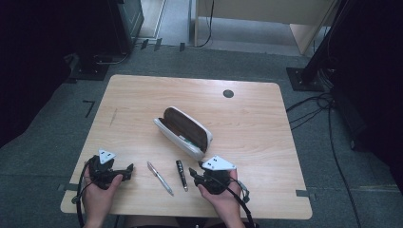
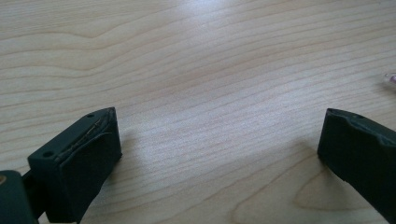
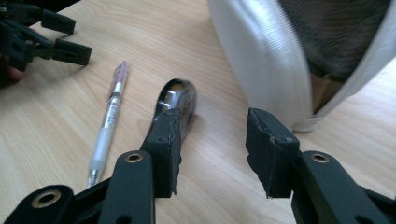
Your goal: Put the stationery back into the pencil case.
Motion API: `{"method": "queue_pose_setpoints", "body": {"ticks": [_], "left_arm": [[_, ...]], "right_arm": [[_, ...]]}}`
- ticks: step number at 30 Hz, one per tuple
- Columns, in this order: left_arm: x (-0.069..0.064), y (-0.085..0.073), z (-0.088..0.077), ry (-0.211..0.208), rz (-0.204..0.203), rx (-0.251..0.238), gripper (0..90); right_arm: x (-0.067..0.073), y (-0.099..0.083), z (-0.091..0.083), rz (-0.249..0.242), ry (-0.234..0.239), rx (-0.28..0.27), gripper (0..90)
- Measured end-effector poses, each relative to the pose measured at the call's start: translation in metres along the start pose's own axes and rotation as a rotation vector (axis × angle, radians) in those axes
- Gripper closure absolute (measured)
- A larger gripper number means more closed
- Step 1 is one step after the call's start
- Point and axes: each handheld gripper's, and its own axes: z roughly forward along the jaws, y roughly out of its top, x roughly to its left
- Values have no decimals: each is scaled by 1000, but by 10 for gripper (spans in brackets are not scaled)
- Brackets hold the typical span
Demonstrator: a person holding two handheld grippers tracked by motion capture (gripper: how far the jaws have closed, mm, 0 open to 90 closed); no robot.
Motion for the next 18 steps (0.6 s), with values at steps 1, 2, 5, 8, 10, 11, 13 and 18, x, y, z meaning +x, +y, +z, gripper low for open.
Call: {"method": "queue_pose_setpoints", "body": {"ticks": [1, 2, 5, 8, 10, 11, 13, 18], "left_arm": [[0, 0, 0, 0, 0, 0, 0], [0, 0, 0, 0, -2, -2, 0], [0, 0, 0, 0, 0, -1, 0], [0, 0, 0, 0, 0, 0, 0], [0, 0, 0, 0, 0, -1, 0], [0, 0, 0, 0, 0, -1, 0], [0, 0, 0, 0, -2, -1, 0], [0, 0, 0, 0, 0, -1, 0]], "right_arm": [[1, -1, 1, 3, 5, 0, 558], [3, -2, 2, 7, 9, 1, 558], [7, -4, 5, 3, 15, 4, 557], [11, -6, 7, 7, 27, 3, 556], [13, -7, 8, 9, 34, 2, 556], [14, -7, 9, 9, 36, 3, 556], [17, -9, 11, 4, 43, 9, 557], [23, -14, 16, 6, 55, 23, 557]]}}
